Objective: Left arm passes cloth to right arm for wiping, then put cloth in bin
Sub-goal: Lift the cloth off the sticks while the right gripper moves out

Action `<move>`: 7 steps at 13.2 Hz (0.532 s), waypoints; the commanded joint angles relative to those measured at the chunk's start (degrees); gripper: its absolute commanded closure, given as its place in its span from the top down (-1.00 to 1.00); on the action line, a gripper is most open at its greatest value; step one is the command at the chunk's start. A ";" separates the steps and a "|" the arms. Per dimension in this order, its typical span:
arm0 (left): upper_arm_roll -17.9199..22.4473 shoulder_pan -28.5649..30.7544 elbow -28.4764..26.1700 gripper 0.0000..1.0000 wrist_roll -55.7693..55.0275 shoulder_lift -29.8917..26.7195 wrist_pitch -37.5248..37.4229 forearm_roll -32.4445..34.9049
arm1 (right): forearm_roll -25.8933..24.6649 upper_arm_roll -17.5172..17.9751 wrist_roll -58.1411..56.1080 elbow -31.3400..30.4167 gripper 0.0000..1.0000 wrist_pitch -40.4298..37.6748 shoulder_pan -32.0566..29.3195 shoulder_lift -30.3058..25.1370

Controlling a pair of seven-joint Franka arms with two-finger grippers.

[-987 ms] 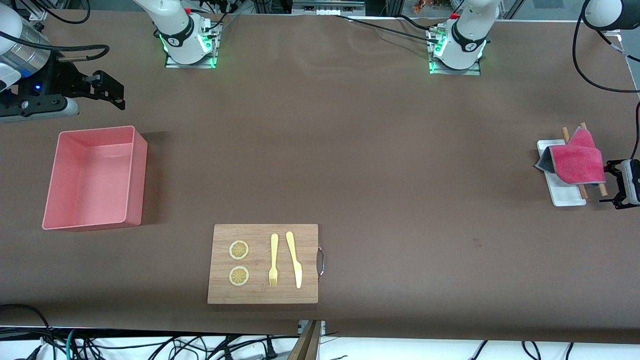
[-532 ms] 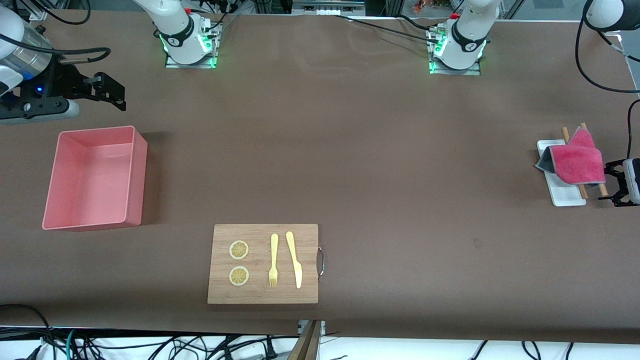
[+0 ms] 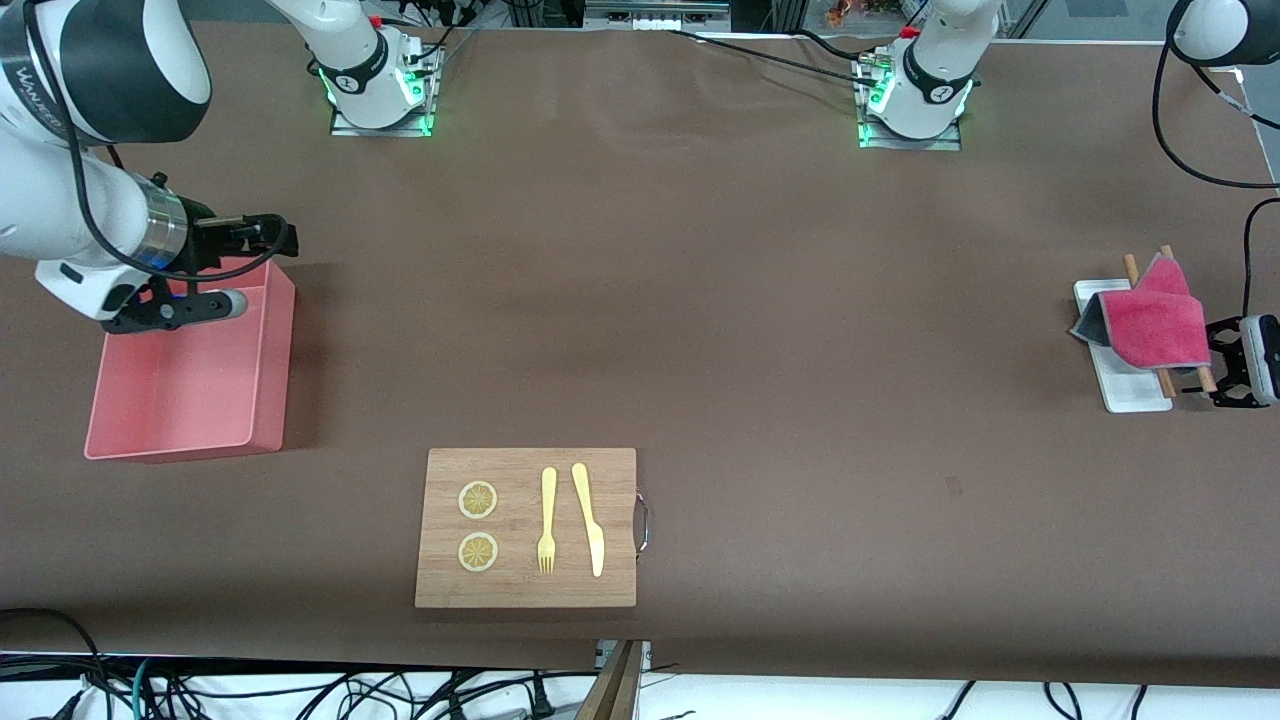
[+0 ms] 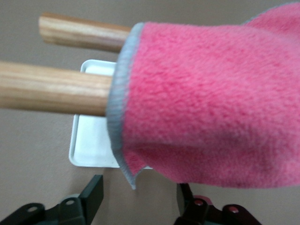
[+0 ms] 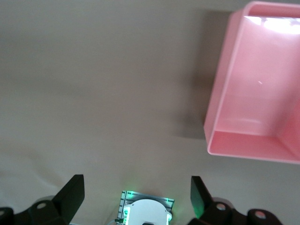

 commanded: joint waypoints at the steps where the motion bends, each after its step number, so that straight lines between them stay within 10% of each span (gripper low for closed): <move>1: -0.24 0.51 1.40 0.19 3.84 0.47 -3.33 -2.52 | 7.95 0.15 -13.06 0.64 1.00 2.03 -0.35 -0.61; 5: -0.24 0.86 1.40 -0.29 4.29 0.38 -3.60 -3.05 | 16.75 0.23 -29.87 0.64 1.00 4.95 -0.17 2.64; 7: -0.24 1.20 1.40 -0.23 4.29 0.38 -3.69 -3.05 | 21.67 0.06 -35.60 0.73 1.00 5.13 -0.61 4.40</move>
